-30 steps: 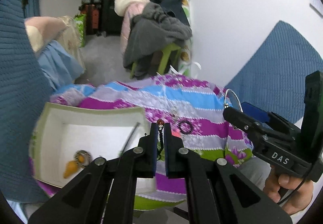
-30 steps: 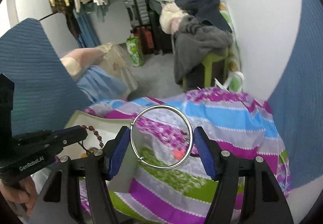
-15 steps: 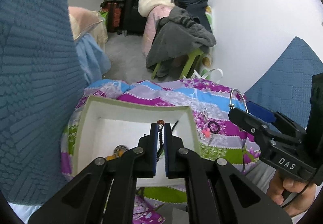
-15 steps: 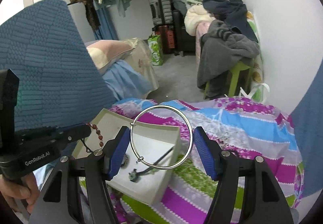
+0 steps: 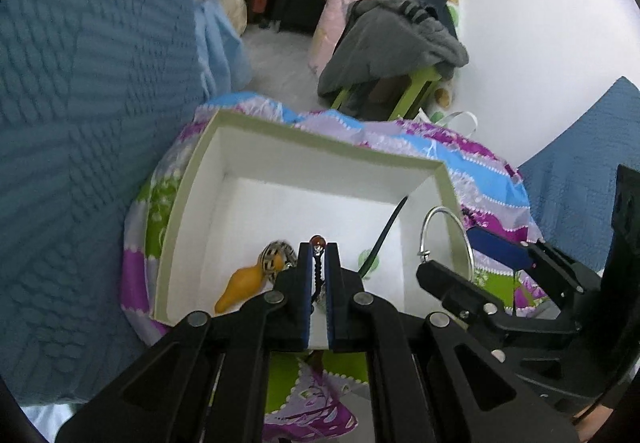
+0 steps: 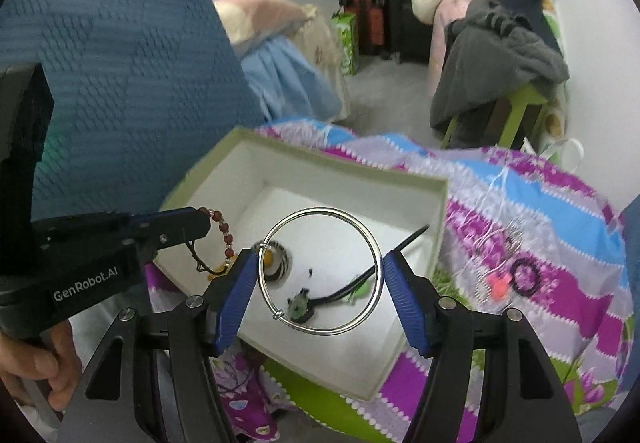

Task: Organize jewelry
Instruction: 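Open both tools to drop the bead strand and hoop into the box, then move both tools back over the pink pendant and black bracelet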

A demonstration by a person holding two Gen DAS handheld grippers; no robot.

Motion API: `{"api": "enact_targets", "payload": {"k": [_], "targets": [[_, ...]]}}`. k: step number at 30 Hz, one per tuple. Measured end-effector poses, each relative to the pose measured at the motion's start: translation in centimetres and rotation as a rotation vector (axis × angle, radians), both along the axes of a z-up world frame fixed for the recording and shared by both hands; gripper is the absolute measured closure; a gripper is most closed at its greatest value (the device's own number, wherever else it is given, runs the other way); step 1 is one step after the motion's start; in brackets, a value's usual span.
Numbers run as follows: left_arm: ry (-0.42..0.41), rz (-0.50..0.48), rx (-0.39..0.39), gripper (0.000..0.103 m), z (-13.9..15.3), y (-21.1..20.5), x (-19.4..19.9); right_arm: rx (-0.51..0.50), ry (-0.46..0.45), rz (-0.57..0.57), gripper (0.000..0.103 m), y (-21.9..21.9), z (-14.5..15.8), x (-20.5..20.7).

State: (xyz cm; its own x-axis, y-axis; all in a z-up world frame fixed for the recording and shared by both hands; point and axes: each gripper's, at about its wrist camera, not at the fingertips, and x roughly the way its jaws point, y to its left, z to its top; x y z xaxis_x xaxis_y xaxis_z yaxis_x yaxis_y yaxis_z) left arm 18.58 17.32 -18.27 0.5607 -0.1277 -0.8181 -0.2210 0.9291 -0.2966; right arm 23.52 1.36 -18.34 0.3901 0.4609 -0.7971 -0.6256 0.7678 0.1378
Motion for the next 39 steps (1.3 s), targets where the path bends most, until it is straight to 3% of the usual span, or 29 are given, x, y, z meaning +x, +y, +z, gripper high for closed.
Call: {"api": "enact_targets", "payload": {"k": [5, 10, 13, 15, 17, 27, 32, 39], "targets": [[0.028, 0.011, -0.007, 0.098, -1.2, 0.0, -0.4, -0.021, 0.027, 0.016, 0.039, 0.2, -1.4, -0.3], [0.032, 0.015, -0.003, 0.097, -0.8, -0.1, -0.3, 0.027, 0.041, 0.022, 0.034, -0.6, -0.6, -0.2], [0.010, 0.014, -0.013, 0.080, -0.3, -0.4, -0.1, 0.066, 0.008, 0.027, 0.032, -1.6, 1.1, -0.3], [-0.005, 0.019, 0.001, 0.060, 0.3, -0.9, -0.1, 0.086, -0.006, 0.026, 0.032, -2.3, 2.3, -0.3], [-0.028, 0.021, -0.002, 0.053, 0.9, -1.3, -0.1, 0.107, -0.027, 0.022, 0.032, -3.2, 3.5, -0.3], [-0.130, -0.032, -0.013, 0.053, 4.2, -6.0, 0.4, 0.158, -0.206, -0.051, 0.032, -9.8, 8.6, -0.3], [-0.178, -0.060, -0.025, 0.053, 5.4, -8.9, 0.6, 0.182, -0.221, -0.094, 0.040, -13.3, 9.3, 0.1], [-0.241, -0.056, -0.035, 0.053, 6.9, -11.5, 0.5, 0.189, -0.256, -0.128, 0.041, -16.7, 10.0, -0.1]]}}
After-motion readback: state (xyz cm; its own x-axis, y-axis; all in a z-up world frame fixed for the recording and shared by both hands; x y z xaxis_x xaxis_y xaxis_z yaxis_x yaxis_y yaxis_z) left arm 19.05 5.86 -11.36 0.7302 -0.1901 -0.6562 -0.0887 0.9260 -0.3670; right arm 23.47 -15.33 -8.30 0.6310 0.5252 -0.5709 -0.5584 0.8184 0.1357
